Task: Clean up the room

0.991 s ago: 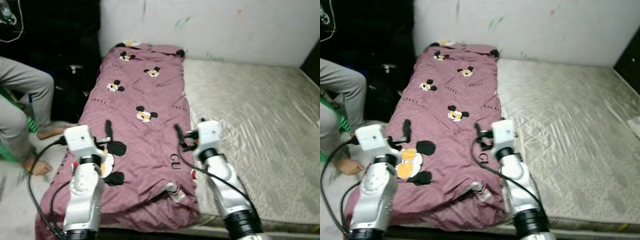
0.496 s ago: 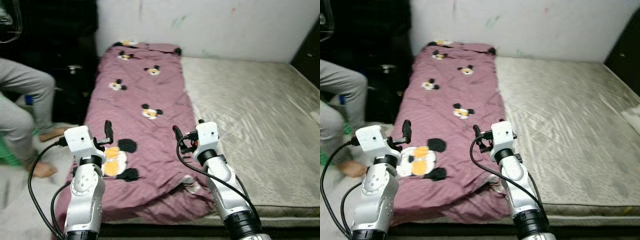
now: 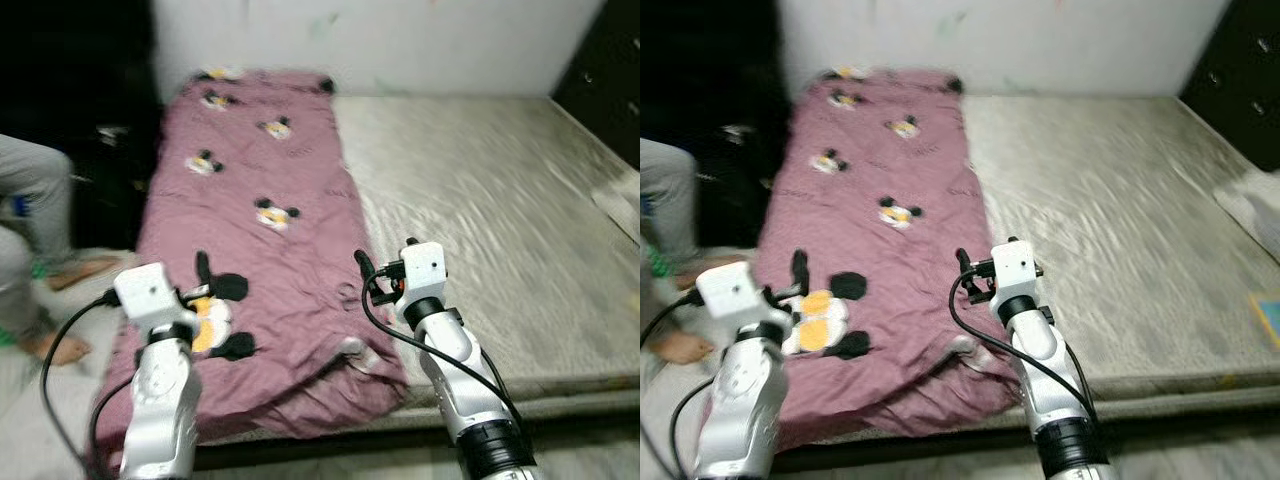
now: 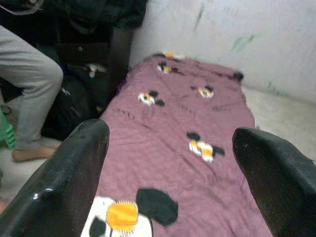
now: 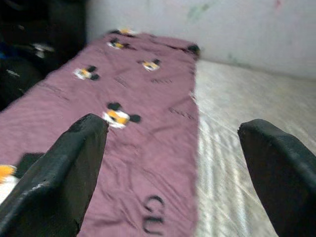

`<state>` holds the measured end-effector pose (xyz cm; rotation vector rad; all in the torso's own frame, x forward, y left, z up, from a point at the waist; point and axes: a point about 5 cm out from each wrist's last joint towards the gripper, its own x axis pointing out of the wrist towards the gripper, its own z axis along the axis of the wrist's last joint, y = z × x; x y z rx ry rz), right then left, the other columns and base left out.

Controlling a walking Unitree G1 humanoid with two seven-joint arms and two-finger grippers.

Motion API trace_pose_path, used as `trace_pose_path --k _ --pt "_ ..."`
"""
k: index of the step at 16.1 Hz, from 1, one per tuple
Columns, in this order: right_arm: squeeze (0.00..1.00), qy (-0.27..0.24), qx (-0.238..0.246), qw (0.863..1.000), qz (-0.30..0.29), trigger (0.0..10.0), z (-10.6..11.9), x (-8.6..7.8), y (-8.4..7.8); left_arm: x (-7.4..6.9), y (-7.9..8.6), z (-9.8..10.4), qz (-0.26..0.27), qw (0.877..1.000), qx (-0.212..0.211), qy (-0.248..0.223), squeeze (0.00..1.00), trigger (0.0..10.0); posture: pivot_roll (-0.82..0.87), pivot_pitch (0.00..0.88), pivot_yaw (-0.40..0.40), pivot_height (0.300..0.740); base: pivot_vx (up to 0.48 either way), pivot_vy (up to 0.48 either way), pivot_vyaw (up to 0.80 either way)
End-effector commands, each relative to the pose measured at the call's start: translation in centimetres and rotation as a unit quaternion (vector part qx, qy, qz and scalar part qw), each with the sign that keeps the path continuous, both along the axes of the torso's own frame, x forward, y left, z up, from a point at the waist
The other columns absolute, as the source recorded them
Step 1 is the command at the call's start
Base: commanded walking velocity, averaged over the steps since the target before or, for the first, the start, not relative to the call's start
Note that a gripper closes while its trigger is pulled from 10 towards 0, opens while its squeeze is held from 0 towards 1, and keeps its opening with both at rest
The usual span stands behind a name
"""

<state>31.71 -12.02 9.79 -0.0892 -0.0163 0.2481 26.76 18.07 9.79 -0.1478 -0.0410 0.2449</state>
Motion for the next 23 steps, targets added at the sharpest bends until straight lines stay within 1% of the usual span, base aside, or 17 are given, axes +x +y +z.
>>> trace_pose_path --k 1,2,3,5,6,7,8,9,10,11,12,13,14,15,17,20,23 --pt "0.0 0.001 0.001 1.0 -0.007 10.0 0.1 -0.1 -0.6 -0.4 0.4 0.1 0.002 1.0 0.012 0.001 0.0 10.0 0.03 0.061 -0.031 0.74 0.0 0.0 -0.8" --pt "0.0 0.002 -0.001 1.0 -0.01 10.0 0.0 -0.1 -0.8 -0.9 0.8 -0.2 0.006 1.0 0.016 0.008 0.0 10.0 0.04 0.066 -0.029 0.74 0.0 0.0 -0.8" --pt "0.0 0.002 0.001 1.0 -0.021 10.0 -0.1 -0.4 -1.5 -2.0 1.3 -0.4 0.002 0.999 0.048 0.011 0.0 10.0 0.05 0.073 -0.029 0.74 0.0 0.0 -0.64" --pt "0.0 0.003 0.003 1.0 -0.03 10.0 -0.2 -0.9 -2.1 -2.5 1.4 -0.3 -0.014 0.998 0.068 0.002 0.0 10.0 0.05 0.075 -0.028 0.74 0.0 0.0 -0.26" --pt "0.0 0.003 0.003 0.999 -0.032 10.0 -0.2 -1.0 -2.2 -2.5 1.4 -0.2 -0.017 0.997 0.075 0.0 0.0 10.0 0.05 0.075 -0.028 0.74 0.0 0.0 0.0" --pt "0.0 0.004 0.003 0.999 -0.039 10.0 -0.3 -1.7 -2.6 -2.7 1.4 -0.3 -0.013 0.996 0.083 0.007 0.0 10.0 0.04 0.074 -0.028 0.74 0.0 0.0 0.0" --pt "0.0 0.005 -0.001 0.999 -0.046 10.0 -0.3 -2.0 -2.9 -2.9 1.4 -0.3 -0.011 0.995 0.098 0.009 0.0 10.0 0.04 0.074 -0.026 0.74 0.0 0.0 0.0" --pt "0.0 0.006 -0.001 0.999 -0.05 10.0 -0.3 -2.2 -3.1 -3.1 1.6 -0.2 -0.002 0.993 0.118 0.01 0.0 10.0 0.04 0.074 -0.025 0.74 0.0 0.0 -0.8" --pt "0.0 0.007 0.006 0.998 -0.064 10.0 -0.2 -2.6 -3.6 -3.8 2.0 -0.2 0.01 0.991 0.133 0.004 0.0 10.0 0.04 0.072 -0.023 0.74 0.0 0.0 -0.8" --pt "0.0 0.005 0.008 0.997 -0.07 10.0 -0.2 -2.8 -3.8 -4.1 2.0 0.1 -0.012 0.989 0.148 -0.013 0.0 10.0 0.04 0.071 -0.022 0.74 0.0 0.0 -0.8" --pt "0.0 0.006 0.009 0.997 -0.075 10.0 -0.3 -3.1 -4.1 -4.4 2.0 0.2 -0.022 0.986 0.164 -0.022 0.0 10.0 0.04 0.069 -0.021 0.74 0.0 0.0 -0.8" --pt "0.0 0.008 0.011 0.997 -0.076 10.0 -0.4 -3.3 -4.1 -4.6 2.1 0.0 -0.016 0.985 0.169 -0.018 0.0 10.0 0.05 0.068 -0.022 0.74 0.0 0.0 -0.8" --pt "0.0 0.009 0.012 0.997 -0.076 10.0 -0.4 -3.4 -4.1 -4.6 1.9 0.1 -0.023 0.985 0.168 -0.021 0.0 10.0 0.05 0.068 -0.022 0.74 0.0 0.0 -0.43" --pt "0.0 0.012 0.015 0.997 -0.073 10.0 -0.4 -3.4 -3.8 -4.5 1.6 0.3 -0.035 0.985 0.164 -0.028 0.0 10.0 0.05 0.068 -0.022 0.74 0.0 0.0 0.0" --pt "0.0 0.012 0.017 0.997 -0.068 10.0 -0.1 -3.3 -3.4 -4.4 1.4 0.3 -0.036 0.986 0.16 -0.031 0.0 10.0 0.05 0.07 -0.025 0.74 0.0 0.0 0.0" --pt "0.0 0.011 0.017 0.998 -0.062 10.0 0.0 -2.9 -3.2 -4.2 1.1 0.2 -0.04 0.989 0.144 -0.025 0.0 10.0 0.06 0.069 -0.029 0.74 0.0 0.0 0.0" --pt "0.0 0.009 0.004 0.999 -0.049 10.0 0.1 -2.7 -2.8 -3.9 1.0 0.2 -0.043 0.988 0.148 -0.022 0.0 10.0 0.05 0.071 -0.03 0.74 0.0 0.0 0.17"
